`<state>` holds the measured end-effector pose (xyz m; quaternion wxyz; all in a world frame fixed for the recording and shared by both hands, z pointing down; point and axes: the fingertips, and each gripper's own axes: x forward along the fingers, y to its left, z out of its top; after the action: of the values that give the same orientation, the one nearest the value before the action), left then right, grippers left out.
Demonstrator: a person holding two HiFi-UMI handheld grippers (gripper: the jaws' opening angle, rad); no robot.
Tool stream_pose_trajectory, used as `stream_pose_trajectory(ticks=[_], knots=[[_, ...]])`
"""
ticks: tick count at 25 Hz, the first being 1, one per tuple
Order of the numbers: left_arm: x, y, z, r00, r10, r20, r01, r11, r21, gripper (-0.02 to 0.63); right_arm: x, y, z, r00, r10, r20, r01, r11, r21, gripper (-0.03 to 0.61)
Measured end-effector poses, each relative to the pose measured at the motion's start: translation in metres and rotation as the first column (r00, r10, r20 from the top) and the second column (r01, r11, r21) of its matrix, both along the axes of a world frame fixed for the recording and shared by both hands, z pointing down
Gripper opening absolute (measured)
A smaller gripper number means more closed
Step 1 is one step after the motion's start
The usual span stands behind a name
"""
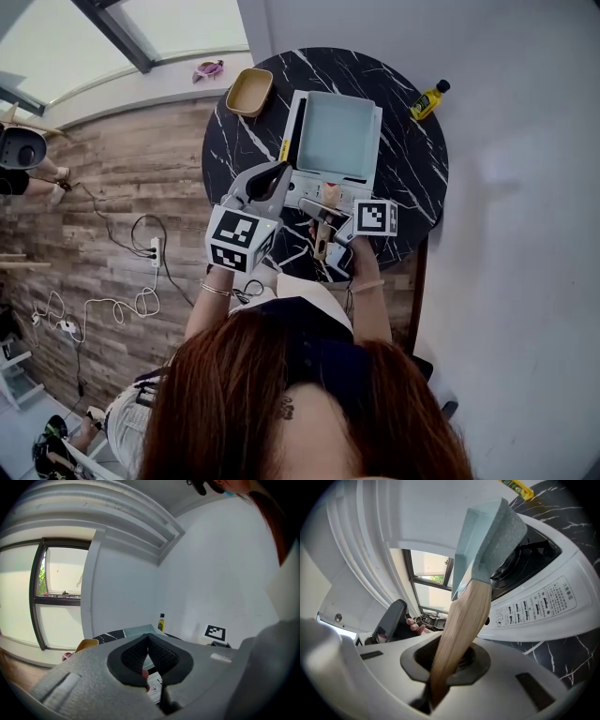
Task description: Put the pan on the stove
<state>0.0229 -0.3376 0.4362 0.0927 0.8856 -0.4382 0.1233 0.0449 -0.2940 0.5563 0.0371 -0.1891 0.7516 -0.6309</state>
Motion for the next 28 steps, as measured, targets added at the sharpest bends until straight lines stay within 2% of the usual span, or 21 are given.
stream_pose_trajectory(ticks=[28], knots=[[0.0, -0.02, 0.016, 0.999, -0.01, 0.039, 0.011, 0.999, -0.039, 0.011, -0.001, -0.025, 0.031, 1.0, -0.007, 0.03, 0.008, 0.998, -0.065, 0.044]])
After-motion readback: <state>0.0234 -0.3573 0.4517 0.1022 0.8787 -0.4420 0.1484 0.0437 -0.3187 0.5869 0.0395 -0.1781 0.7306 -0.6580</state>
